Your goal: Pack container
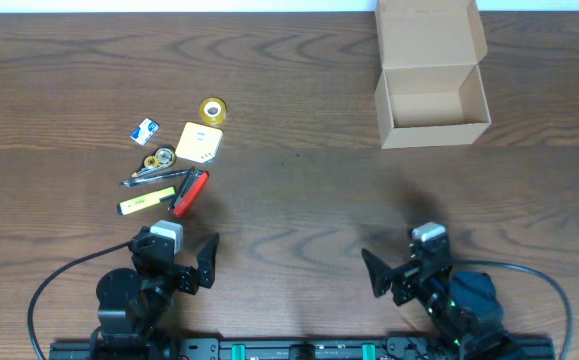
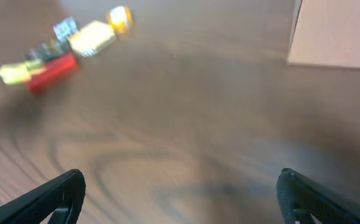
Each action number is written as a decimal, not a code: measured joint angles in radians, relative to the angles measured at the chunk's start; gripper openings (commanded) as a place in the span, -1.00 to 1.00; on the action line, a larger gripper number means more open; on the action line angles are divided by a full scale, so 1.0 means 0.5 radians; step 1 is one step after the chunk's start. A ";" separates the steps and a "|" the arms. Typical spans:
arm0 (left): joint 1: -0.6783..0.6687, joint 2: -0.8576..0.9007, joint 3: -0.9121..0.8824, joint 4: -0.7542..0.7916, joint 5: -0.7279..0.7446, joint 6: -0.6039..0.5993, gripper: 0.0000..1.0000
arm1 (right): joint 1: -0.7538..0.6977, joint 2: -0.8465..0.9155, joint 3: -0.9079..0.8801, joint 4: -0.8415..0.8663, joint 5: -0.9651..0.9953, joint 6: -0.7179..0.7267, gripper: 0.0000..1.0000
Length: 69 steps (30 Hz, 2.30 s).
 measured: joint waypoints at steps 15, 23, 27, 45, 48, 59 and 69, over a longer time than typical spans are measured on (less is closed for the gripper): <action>0.000 0.000 0.000 0.000 0.000 0.000 0.90 | 0.000 -0.003 -0.003 0.244 -0.095 1.495 0.98; 0.000 0.000 0.000 0.000 0.000 0.000 0.90 | 0.000 0.022 -0.004 0.544 -0.255 1.282 0.93; 0.000 0.000 0.000 0.000 0.000 0.000 0.90 | -0.005 0.233 0.056 0.541 -0.260 1.080 0.95; 0.000 -0.005 0.000 0.000 0.000 0.000 0.90 | -0.319 2.085 1.478 0.414 -0.023 -0.069 0.92; 0.000 -0.005 0.000 0.001 0.000 0.000 0.91 | -0.322 2.370 1.649 0.410 0.095 -0.156 0.90; 0.000 -0.005 0.000 0.000 0.000 0.001 0.90 | -0.335 3.114 1.963 0.411 0.474 -0.238 0.74; 0.000 -0.005 0.000 0.001 0.000 0.000 0.90 | -0.380 3.418 1.990 0.415 0.536 -0.253 0.40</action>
